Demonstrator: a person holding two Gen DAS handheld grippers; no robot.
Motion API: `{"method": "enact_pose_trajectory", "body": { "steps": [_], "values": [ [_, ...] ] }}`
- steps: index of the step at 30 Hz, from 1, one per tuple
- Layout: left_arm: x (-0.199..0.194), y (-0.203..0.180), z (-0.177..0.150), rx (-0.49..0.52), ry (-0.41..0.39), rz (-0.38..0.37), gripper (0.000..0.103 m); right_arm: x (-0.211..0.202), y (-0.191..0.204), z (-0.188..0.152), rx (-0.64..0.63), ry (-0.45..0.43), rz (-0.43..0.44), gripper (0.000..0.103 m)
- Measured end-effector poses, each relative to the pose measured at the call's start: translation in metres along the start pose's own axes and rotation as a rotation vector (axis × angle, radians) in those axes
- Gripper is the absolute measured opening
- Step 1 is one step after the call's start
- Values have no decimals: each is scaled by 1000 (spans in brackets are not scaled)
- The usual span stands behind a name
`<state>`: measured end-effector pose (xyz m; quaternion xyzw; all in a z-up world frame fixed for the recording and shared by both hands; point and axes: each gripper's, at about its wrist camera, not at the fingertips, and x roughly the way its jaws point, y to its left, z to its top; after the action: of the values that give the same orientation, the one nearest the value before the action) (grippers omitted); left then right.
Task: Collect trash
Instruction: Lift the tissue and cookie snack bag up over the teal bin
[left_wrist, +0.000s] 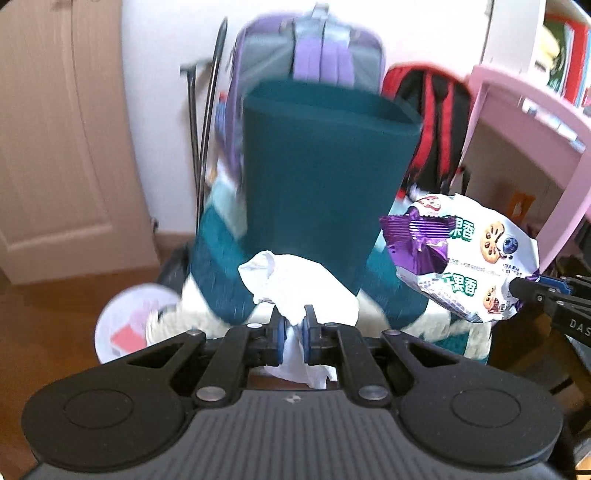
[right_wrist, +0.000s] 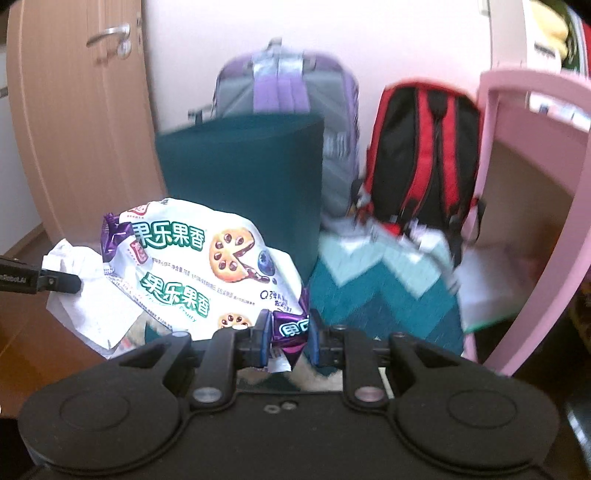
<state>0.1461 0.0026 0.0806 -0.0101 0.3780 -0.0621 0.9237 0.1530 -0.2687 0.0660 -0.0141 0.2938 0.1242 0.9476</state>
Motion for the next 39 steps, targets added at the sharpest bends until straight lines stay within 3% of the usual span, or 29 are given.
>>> {"method": "enact_pose_trajectory", "body": {
  "steps": [8, 19, 29, 39],
  "values": [
    [-29, -18, 70, 4, -114, -18, 9, -5, -14, 71, -12, -81, -31, 19],
    [-28, -25, 152, 4, -205, 2, 9, 17, -8, 156, -96, -158, -111, 19],
    [26, -24, 200, 12, -189, 26, 9, 76, 15, 195, -209, -138, -156, 19],
    [106, -15, 226, 3, -106, 27, 9, 153, 27, 208, -285, -27, -150, 19]
  ]
}}
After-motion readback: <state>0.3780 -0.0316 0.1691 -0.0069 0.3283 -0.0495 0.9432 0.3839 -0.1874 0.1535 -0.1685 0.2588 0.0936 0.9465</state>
